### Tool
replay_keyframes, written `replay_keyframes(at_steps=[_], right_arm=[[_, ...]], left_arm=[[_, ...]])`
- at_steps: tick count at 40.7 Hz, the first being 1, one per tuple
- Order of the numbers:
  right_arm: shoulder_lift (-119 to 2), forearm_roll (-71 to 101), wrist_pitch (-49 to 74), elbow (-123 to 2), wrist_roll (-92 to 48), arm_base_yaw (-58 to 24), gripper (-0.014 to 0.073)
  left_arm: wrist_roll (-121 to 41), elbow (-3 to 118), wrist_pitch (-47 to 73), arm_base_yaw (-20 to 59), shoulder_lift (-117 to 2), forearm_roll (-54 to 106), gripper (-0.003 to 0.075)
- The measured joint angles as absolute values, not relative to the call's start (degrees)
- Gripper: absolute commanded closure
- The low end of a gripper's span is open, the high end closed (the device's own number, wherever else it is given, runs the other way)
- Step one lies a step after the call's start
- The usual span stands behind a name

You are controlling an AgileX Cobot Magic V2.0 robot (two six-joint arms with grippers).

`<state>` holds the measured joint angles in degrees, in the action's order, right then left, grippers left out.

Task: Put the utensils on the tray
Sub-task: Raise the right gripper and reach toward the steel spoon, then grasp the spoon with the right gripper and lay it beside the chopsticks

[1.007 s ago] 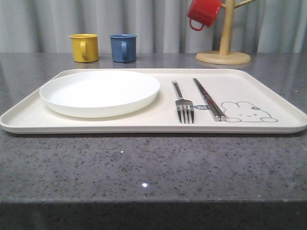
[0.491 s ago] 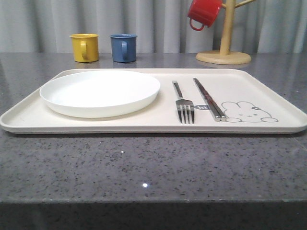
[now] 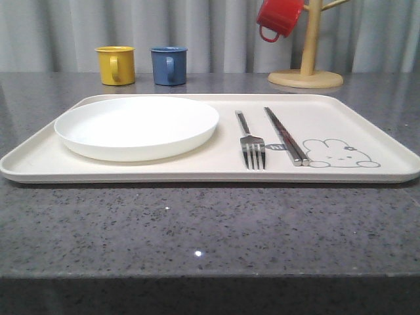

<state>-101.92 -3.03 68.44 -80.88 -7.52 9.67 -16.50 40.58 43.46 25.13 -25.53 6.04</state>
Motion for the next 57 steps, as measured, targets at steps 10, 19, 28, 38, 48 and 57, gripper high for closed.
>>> replay_keyframes(at_steps=[10,19,28,38,48,57], right_arm=[[-101.8,0.5,69.91,-83.8,-7.52,9.67,0.0601],[-99.18,8.46,69.94,-87.83,-7.42,4.15,0.0601],[-98.8,12.28,70.16,-87.7,-1.74,-5.18,0.0601],[-101.8,13.08,70.28,-87.59,6.96,-12.29,0.0599],[-106.07,13.08,69.66,-87.38,12.42,-12.92,0.0597],[-106.11,13.08,69.57,-87.38,13.33,-12.92,0.0416]], left_arm=[[-16.5,40.58,43.46,25.13,-25.53,6.04,0.0298],[-16.5,40.58,43.46,25.13,-25.53,6.04,0.0298],[-16.5,40.58,43.46,25.13,-25.53,6.04,0.0298],[-16.5,40.58,43.46,25.13,-25.53,6.04,0.0298],[-16.5,40.58,43.46,25.13,-25.53,6.04,0.0298],[-16.5,40.58,43.46,25.13,-25.53,6.04,0.0298]])
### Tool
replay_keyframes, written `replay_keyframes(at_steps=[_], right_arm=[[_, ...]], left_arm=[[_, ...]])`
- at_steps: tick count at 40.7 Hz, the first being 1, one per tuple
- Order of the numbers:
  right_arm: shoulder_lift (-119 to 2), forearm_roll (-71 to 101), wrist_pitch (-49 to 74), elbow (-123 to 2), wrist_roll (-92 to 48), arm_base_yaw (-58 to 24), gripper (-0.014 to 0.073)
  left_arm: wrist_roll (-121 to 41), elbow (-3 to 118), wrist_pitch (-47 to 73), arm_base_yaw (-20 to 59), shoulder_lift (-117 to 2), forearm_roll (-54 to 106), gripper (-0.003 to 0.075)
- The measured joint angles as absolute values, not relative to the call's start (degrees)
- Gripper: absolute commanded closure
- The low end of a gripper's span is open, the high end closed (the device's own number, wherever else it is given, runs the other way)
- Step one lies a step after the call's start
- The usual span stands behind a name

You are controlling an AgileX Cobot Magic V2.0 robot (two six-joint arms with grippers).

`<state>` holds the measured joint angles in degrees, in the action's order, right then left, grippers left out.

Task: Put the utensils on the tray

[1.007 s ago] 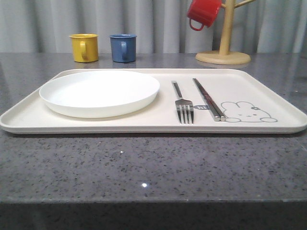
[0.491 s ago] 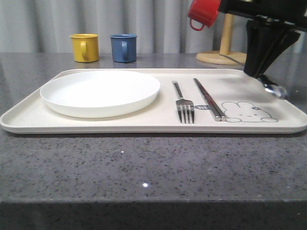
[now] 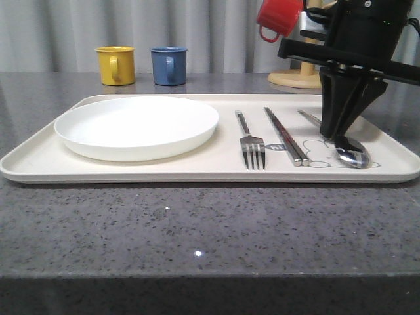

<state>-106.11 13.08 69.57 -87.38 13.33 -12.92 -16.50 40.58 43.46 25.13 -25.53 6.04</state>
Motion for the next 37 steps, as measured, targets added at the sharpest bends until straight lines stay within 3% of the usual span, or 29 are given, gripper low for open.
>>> replay_keyframes(at_steps=[4,14,25,37], right_arm=[[-106.11,13.08,69.34,-87.38,13.57,-12.92,0.0358],[-101.8,9.11,67.53,-87.17,12.27,-13.04,0.0359],[-88.03,8.55,69.83,-86.62,5.18,-14.72,0.0359],[-68.96,7.22,70.06,-77.87,2.39,-16.25,0.0359]], left_arm=[[-16.5,40.58,43.46,25.13,-25.53,6.04,0.0298],[-16.5,40.58,43.46,25.13,-25.53,6.04,0.0298],[-16.5,40.58,43.46,25.13,-25.53,6.04,0.0298],[-16.5,40.58,43.46,25.13,-25.53,6.04,0.0298]])
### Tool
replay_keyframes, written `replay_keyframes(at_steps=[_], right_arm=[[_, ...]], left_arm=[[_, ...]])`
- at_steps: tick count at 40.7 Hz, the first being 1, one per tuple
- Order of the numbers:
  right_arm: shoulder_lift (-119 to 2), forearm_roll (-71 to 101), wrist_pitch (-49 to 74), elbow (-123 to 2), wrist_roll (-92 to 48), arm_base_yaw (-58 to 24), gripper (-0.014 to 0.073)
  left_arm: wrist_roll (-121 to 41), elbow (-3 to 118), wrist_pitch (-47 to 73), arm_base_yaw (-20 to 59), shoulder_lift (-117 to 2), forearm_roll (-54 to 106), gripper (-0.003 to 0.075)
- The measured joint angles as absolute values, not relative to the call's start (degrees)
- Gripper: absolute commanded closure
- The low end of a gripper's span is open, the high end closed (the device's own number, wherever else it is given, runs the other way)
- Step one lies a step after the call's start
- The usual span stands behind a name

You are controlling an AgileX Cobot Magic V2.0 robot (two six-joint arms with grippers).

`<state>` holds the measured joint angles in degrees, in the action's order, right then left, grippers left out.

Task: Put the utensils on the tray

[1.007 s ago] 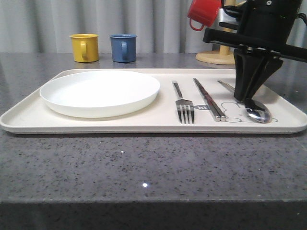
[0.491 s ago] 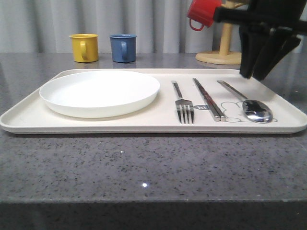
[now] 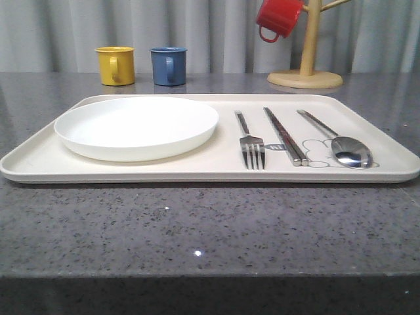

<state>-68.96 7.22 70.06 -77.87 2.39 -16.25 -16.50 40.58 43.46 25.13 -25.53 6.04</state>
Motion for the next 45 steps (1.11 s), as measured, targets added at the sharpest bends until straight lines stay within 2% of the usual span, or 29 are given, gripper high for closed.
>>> replay_keyframes(at_steps=[27,37,45], right_arm=[[-33.66,3.0,62.56,-46.73,1.79,-16.25,0.0359],[-25.84,3.0,60.95,-42.22,1.79,-16.25,0.0359],[-24.09,3.0,59.89,-41.99,1.79,-16.25,0.0359]], left_arm=[[-16.5,40.58,43.46,25.13,-25.53,6.04,0.0298],[-16.5,40.58,43.46,25.13,-25.53,6.04,0.0298],[-16.5,40.58,43.46,25.13,-25.53,6.04,0.0298]])
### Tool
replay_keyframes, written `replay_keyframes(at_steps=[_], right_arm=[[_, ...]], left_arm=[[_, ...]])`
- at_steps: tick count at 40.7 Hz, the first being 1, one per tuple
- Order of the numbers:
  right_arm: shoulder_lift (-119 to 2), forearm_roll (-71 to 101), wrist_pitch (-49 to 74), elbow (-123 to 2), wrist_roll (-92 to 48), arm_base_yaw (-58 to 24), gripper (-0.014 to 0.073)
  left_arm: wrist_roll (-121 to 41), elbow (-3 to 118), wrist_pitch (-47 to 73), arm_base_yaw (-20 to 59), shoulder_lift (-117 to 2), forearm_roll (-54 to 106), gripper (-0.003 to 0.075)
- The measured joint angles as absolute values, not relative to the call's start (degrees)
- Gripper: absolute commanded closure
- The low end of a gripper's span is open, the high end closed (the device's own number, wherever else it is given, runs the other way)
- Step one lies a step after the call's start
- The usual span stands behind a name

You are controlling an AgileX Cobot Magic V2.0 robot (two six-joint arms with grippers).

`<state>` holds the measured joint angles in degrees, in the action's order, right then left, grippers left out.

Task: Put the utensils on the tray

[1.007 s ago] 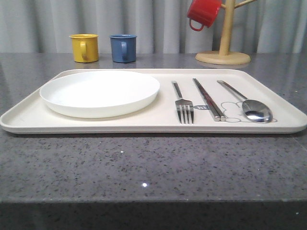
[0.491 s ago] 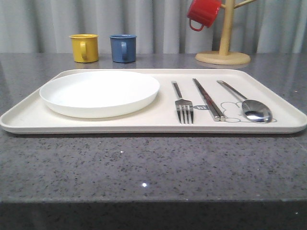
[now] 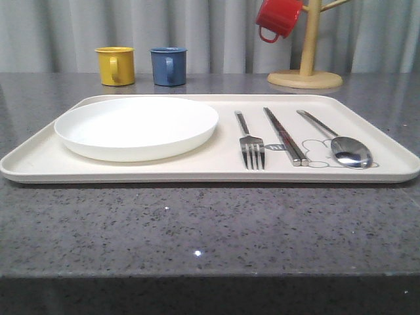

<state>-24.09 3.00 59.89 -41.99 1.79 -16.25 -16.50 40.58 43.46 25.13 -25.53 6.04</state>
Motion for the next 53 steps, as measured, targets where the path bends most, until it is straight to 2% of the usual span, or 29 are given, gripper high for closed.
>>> replay_keyframes(at_steps=[26,53], right_arm=[[-24.09,3.0,54.49,-41.91,1.79,-16.25,0.0359],[-24.09,3.0,54.17,-41.91,1.79,-16.25,0.0359]], left_arm=[[-16.5,40.58,43.46,25.13,-25.53,6.04,0.0298],[-16.5,40.58,43.46,25.13,-25.53,6.04,0.0298]])
